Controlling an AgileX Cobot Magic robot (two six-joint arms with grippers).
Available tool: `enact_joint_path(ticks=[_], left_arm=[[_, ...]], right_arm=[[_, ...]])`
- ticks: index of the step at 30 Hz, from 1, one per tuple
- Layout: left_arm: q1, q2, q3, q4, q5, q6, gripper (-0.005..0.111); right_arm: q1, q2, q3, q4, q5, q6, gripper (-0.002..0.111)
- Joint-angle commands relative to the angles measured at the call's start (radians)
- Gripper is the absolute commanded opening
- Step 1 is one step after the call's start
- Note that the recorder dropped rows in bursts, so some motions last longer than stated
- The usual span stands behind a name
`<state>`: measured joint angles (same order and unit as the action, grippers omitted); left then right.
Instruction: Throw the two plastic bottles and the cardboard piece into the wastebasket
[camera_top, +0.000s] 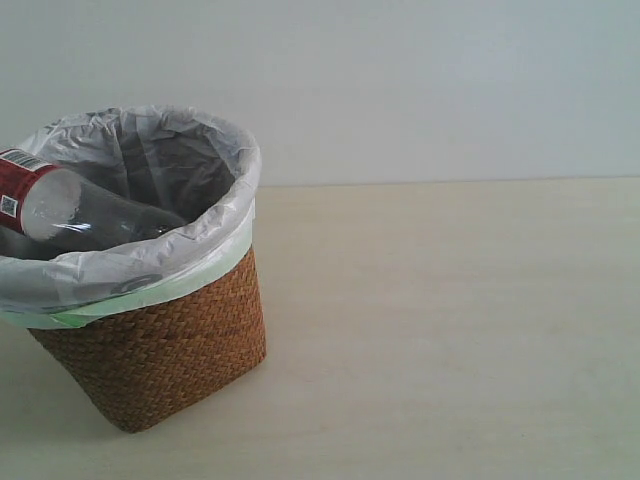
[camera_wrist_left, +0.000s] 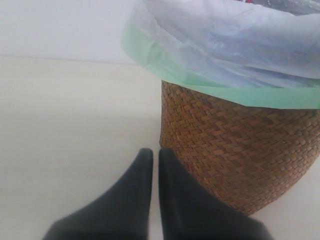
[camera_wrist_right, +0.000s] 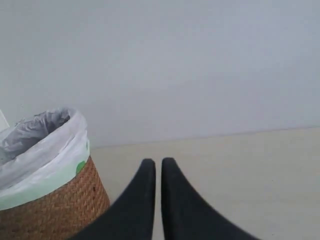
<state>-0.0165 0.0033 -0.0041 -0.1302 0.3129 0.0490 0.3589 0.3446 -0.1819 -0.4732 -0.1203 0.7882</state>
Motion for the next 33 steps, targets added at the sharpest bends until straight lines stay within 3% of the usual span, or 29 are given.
enact_joint_path(ticks=[1, 5, 10, 14, 20, 29, 33], left_arm=[[0.001, -0.003, 0.004, 0.003, -0.003, -0.005, 0.004], [0.001, -0.003, 0.004, 0.003, -0.003, -0.005, 0.004], [0.001, -0.003, 0.004, 0.003, -0.003, -0.005, 0.004], [0.001, -0.003, 0.004, 0.003, -0.003, -0.005, 0.004], [0.001, -0.003, 0.004, 0.003, -0.003, -0.005, 0.004], [0.001, -0.003, 0.004, 0.003, -0.003, -0.005, 0.004], [0.001, -0.003, 0.004, 0.003, -0.003, -0.005, 0.004]], right_arm=[[-0.035, -0.169, 0.096, -0.008, -0.036, 0.034, 0.001], [-0.035, -0.302, 0.182, -0.027, -0.244, 0.091, 0.001], [-0.039, -0.345, 0.182, -0.222, -0.385, 0.289, 0.001], [-0.039, -0.345, 0.182, -0.033, -0.447, 0.262, 0.001], [-0.039, -0.345, 0.182, 0.173, -0.024, 0.115, 0.001], [-0.039, -0.345, 0.182, 0.171, 0.297, -0.295, 0.001], [-0.039, -0.345, 0.182, 0.169, 0.371, -0.387, 0.001]])
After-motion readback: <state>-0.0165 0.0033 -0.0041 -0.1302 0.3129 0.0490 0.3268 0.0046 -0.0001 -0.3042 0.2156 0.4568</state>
